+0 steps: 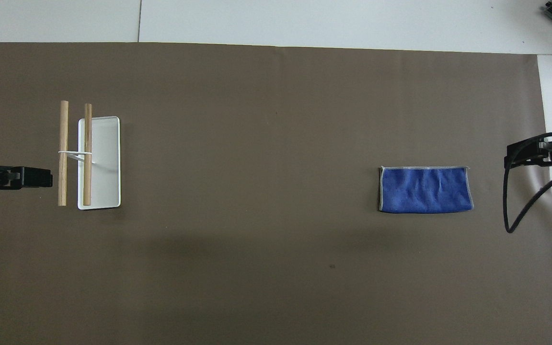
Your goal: Right arm passes towel to left arm to hang
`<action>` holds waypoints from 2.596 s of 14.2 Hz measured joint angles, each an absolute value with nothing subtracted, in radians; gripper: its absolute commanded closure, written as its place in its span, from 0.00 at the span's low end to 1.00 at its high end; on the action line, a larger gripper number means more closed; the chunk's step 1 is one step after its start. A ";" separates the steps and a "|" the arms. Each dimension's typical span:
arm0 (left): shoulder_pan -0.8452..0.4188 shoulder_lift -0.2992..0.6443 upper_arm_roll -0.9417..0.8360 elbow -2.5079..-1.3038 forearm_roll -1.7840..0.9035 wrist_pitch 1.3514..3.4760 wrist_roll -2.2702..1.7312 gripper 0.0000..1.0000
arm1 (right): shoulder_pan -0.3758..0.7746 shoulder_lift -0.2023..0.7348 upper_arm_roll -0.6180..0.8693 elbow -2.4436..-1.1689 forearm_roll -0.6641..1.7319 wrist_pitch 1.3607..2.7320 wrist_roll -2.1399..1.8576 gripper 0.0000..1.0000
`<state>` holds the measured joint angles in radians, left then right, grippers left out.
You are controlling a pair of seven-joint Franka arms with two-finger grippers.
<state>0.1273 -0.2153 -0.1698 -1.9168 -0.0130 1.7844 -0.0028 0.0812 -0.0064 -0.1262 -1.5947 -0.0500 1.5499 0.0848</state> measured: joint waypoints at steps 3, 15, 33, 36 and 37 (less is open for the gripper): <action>0.127 -0.215 -0.170 -1.917 -0.013 1.784 -0.003 0.00 | 0.081 -0.006 -0.126 -1.595 -0.050 1.550 0.085 0.00; 0.127 -0.215 -0.170 -1.917 -0.013 1.784 -0.003 0.00 | 0.074 -0.010 -0.126 -1.617 -0.050 1.550 0.084 0.00; 0.127 -0.215 -0.170 -1.917 -0.013 1.784 -0.003 0.00 | 0.047 -0.070 -0.126 -1.800 -0.045 1.695 -0.018 0.00; 0.127 -0.215 -0.170 -1.917 -0.013 1.784 -0.003 0.00 | 0.034 -0.078 -0.127 -1.885 -0.045 1.791 -0.064 0.00; 0.127 -0.215 -0.170 -1.917 -0.013 1.784 -0.003 0.00 | 0.028 -0.077 -0.127 -1.917 -0.045 1.834 -0.099 0.00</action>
<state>0.1273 -0.2153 -0.1698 -1.9168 -0.0130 1.7844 -0.0028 0.0285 -0.0766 -0.1271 -1.9168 -0.0448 1.8336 -0.0985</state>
